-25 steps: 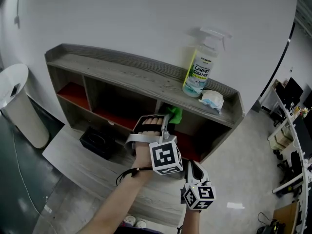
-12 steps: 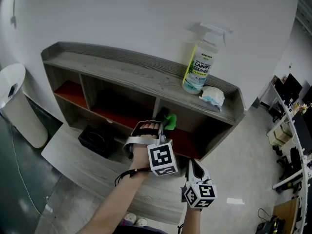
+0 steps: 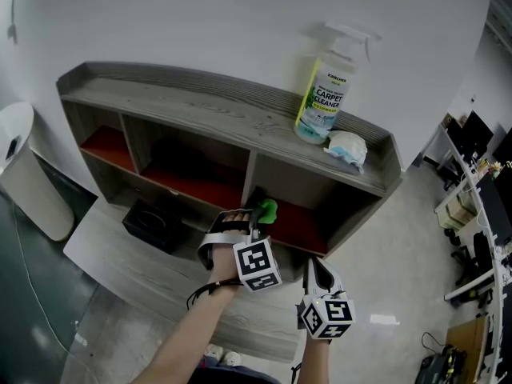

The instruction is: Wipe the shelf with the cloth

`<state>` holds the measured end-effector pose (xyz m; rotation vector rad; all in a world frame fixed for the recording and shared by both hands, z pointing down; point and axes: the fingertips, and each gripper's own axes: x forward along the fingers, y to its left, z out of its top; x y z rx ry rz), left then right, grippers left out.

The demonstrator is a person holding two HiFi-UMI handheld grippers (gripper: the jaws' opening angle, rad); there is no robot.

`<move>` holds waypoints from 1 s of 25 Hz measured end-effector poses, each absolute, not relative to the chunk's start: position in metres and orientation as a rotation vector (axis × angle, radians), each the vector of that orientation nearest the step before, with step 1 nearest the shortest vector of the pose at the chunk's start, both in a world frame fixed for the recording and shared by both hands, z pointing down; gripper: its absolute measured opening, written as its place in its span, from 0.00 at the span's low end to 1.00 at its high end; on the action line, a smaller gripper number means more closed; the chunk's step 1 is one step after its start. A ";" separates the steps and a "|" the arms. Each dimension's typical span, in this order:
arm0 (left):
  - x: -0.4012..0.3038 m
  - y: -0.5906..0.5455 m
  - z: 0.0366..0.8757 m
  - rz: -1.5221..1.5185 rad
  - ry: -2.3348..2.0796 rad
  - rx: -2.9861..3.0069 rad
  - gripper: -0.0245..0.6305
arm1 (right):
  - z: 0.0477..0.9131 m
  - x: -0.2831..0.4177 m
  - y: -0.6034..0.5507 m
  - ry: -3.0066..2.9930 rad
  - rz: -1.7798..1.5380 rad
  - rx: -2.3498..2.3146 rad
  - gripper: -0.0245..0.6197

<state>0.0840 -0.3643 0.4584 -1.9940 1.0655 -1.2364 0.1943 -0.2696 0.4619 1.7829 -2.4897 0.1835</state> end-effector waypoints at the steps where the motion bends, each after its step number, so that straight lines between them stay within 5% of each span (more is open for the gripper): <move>1: 0.084 -0.364 0.465 -1.244 1.065 -2.009 0.17 | 0.463 0.196 -0.269 -2.486 0.185 1.785 0.05; 11: 0.094 -0.364 0.473 -1.183 1.123 -2.137 0.17 | 0.461 0.203 -0.269 -2.484 0.178 1.791 0.05; 25: 0.118 -0.394 0.351 -0.229 1.618 -2.437 0.17 | 0.454 0.218 -0.273 -2.501 0.160 1.789 0.05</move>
